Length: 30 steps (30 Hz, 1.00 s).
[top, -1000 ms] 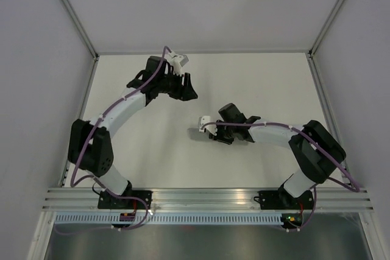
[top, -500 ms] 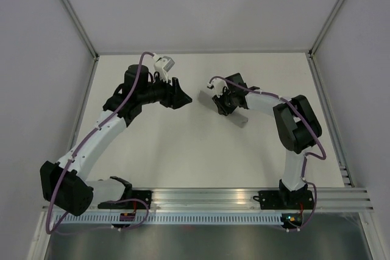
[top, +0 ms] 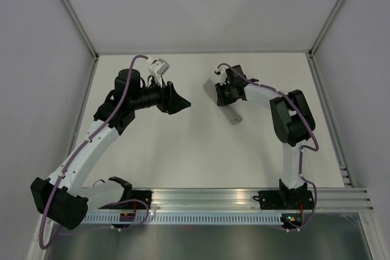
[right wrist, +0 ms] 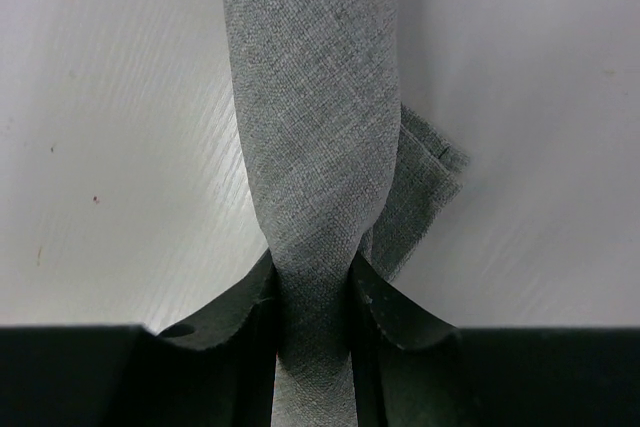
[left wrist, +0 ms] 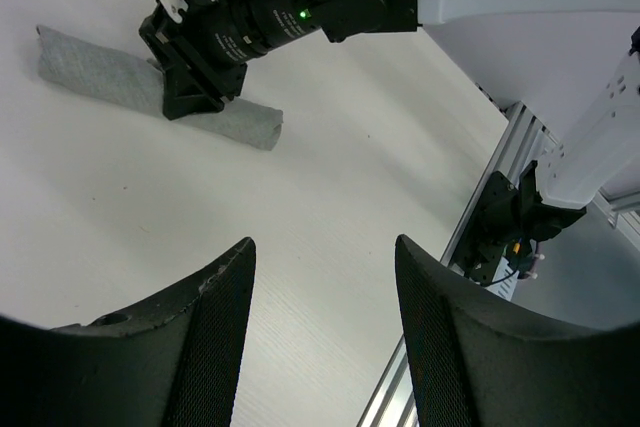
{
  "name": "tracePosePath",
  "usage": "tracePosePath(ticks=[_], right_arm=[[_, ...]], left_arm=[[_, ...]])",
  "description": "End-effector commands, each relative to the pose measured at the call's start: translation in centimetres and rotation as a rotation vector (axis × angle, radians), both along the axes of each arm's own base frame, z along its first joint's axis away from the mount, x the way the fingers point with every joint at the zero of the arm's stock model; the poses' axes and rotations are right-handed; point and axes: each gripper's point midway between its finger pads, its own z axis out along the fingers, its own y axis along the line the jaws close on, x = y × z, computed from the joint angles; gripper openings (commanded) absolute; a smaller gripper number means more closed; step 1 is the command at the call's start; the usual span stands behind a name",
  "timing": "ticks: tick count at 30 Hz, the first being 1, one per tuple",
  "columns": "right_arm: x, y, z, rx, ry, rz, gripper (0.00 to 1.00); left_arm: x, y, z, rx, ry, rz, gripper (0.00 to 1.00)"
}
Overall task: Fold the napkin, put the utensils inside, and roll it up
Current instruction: Roll the napkin with the utensil
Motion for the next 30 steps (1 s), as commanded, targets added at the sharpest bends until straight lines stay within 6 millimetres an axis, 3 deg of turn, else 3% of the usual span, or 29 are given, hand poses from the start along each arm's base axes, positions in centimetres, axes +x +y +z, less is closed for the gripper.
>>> tracePosePath(ticks=[1, 12, 21, 30], right_arm=[[-4.0, -4.0, -7.1, -0.168, 0.235, -0.173, 0.29], [-1.6, -3.8, -7.3, -0.101, 0.249, -0.22, 0.33], [-1.1, -3.6, -6.0, -0.089, 0.221, -0.194, 0.56], [-0.5, -3.6, -4.7, -0.082, 0.207, -0.173, 0.61]], left_arm=[[-1.3, -0.2, 0.2, -0.038, 0.056, -0.023, 0.63], [-1.3, -0.5, -0.2, -0.044, 0.088, -0.032, 0.63], [-1.2, -0.7, -0.1, -0.05, 0.103, -0.037, 0.63], [-1.2, -0.9, -0.3, -0.048, 0.112, -0.046, 0.63]])
